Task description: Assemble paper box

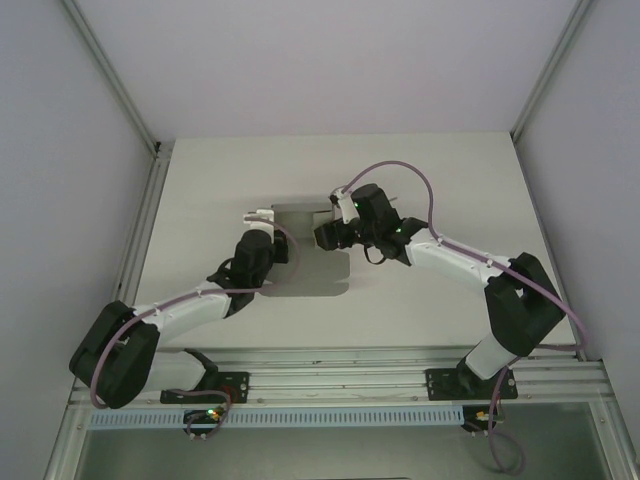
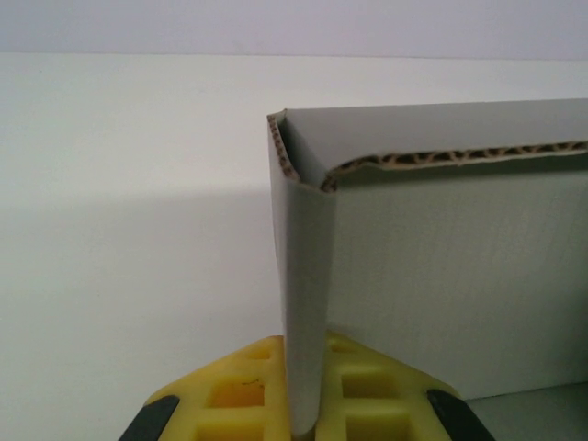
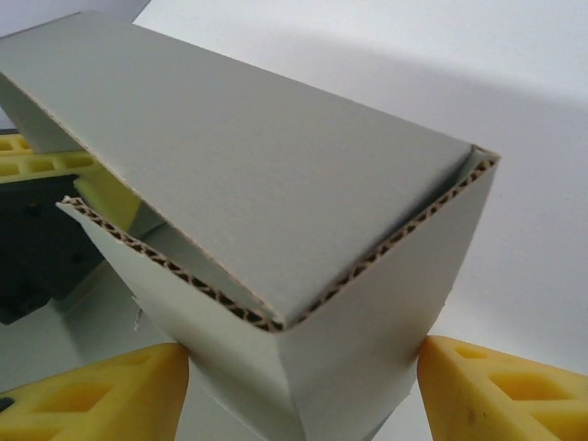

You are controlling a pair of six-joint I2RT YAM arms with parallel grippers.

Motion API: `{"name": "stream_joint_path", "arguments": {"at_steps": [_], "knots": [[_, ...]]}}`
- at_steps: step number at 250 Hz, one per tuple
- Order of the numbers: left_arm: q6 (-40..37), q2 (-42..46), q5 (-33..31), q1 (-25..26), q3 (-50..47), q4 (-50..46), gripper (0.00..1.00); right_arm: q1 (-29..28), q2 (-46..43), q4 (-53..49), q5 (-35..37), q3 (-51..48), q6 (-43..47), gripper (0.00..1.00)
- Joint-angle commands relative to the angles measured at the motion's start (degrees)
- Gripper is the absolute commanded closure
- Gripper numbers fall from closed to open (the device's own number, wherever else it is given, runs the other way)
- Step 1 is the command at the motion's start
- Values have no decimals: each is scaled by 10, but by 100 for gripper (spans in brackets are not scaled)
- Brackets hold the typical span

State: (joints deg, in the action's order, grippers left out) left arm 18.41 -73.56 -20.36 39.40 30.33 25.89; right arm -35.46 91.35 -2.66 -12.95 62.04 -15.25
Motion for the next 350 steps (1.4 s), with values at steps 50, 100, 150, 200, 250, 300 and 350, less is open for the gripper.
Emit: {"name": "stream_joint_path", "arguments": {"at_steps": [50, 100, 150, 200, 250, 300, 350], "knots": [[16, 2, 79, 29, 31, 60, 100, -7, -20, 5, -26, -6, 3, 32], [12, 4, 92, 34, 33, 68, 100, -7, 9, -3, 16, 4, -3, 28], [5, 8, 95, 40, 38, 70, 100, -13, 20, 13, 103, 12, -5, 60], [-3, 11, 86, 48, 43, 66, 100, -21, 11, -34, 199, 19, 3, 71], [-9, 14, 66, 54, 45, 61, 100, -27, -2, -97, 340, 17, -24, 82], [-15, 29, 31, 60, 50, 33, 100, -27, -4, -190, 468, 32, -17, 92], [-12, 45, 19, 62, 51, 22, 100, -26, 5, -267, 596, 54, -20, 92]]}}
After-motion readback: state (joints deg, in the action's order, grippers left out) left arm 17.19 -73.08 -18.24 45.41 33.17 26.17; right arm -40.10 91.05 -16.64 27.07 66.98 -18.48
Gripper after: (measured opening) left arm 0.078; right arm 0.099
